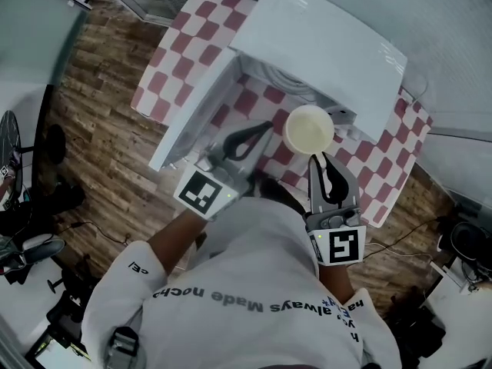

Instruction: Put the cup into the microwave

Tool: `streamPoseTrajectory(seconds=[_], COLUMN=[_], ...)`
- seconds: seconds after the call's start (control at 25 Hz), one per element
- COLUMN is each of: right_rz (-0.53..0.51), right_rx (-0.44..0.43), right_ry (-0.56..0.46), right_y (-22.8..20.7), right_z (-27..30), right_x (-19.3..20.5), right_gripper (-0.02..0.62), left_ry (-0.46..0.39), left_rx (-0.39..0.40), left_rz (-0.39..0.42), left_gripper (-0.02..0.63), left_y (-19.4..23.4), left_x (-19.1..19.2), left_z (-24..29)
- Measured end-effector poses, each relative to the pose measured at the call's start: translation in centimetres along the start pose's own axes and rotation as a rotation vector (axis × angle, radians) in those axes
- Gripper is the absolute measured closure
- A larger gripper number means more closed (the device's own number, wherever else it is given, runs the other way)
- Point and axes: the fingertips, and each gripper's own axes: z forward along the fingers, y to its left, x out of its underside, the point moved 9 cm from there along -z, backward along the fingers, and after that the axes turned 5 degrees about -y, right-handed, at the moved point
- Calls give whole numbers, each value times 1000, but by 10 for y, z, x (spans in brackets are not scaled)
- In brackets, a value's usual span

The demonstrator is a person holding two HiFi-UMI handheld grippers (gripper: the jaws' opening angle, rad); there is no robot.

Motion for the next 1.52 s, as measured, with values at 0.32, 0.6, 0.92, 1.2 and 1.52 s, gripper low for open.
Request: streamPoseTrajectory(seconds=[0.32, 0.6, 0.92, 1.2, 1.52], right_rz=[21, 20, 20, 30, 52], right_rx=[2, 16, 47, 60, 100], right_ry=[35, 62, 68, 53, 38], right_y=[-9, -18, -21, -28, -42], right_z=[6, 17, 30, 55, 81], right_x=[51, 90, 124, 152, 173], right_gripper=[555, 555, 555, 555, 555], left_ry=[48, 65, 79, 86, 94], left_rx=[-25, -19, -24, -41, -50], left_rz=[-12, 1, -24, -23, 2], left_gripper=[601, 601, 601, 602, 602], left_y=[16, 24, 32, 43, 59], left_x=[40, 74, 112, 136, 160], left_z=[8, 19, 25, 33, 49])
